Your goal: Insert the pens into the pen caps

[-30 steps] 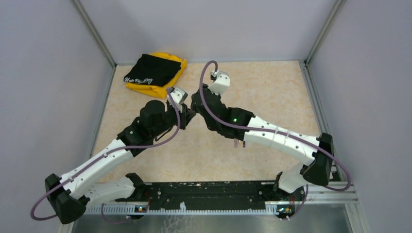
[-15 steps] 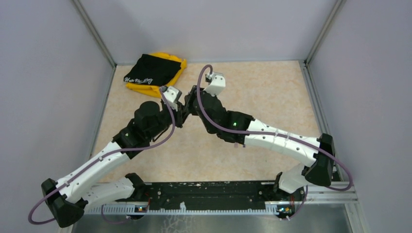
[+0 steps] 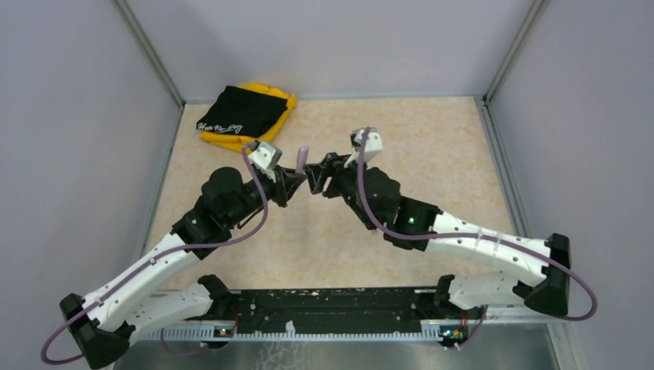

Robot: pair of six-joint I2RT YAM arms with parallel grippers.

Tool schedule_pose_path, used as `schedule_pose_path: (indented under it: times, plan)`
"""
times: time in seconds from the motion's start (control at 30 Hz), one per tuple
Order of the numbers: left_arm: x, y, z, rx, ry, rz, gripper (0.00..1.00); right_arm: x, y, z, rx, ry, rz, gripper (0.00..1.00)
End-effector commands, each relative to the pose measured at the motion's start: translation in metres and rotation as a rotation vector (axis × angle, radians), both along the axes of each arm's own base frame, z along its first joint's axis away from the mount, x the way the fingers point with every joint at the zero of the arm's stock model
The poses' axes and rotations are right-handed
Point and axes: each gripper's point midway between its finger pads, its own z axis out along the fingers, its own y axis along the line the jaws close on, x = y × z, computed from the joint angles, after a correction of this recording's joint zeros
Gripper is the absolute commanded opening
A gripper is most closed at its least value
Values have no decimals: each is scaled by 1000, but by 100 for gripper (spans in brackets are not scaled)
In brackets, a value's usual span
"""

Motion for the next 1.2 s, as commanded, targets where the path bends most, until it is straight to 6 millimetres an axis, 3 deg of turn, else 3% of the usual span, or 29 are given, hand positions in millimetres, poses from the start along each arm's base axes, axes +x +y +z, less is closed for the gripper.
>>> schedule_pose_path:
  times: [0.0,0.1,0.27,0.43,0.57,0.73,1.17]
  plan:
    - [-24,-16,30,-97,-85,-160,0,-23,-21,52,110,-179,90,57]
    - [-38,-24,35,-112,-109,-252,0,-35,-34,56,84,-213,137,59]
    - [-55,-38,34,-110,-108,-383,0,-58,-39,69,71,-275,262,59]
    - [-63,-45,33,-108,-105,-451,0,-48,-44,82,102,-170,197,59]
    - [-64,-48,31,-98,-94,-467,0,-39,-33,90,103,-110,161,59]
    - [-62,-48,28,-92,-88,-464,0,-29,-23,80,48,-69,129,56]
    - [-61,-48,27,-88,-85,-457,0,-24,-38,66,41,-55,62,54]
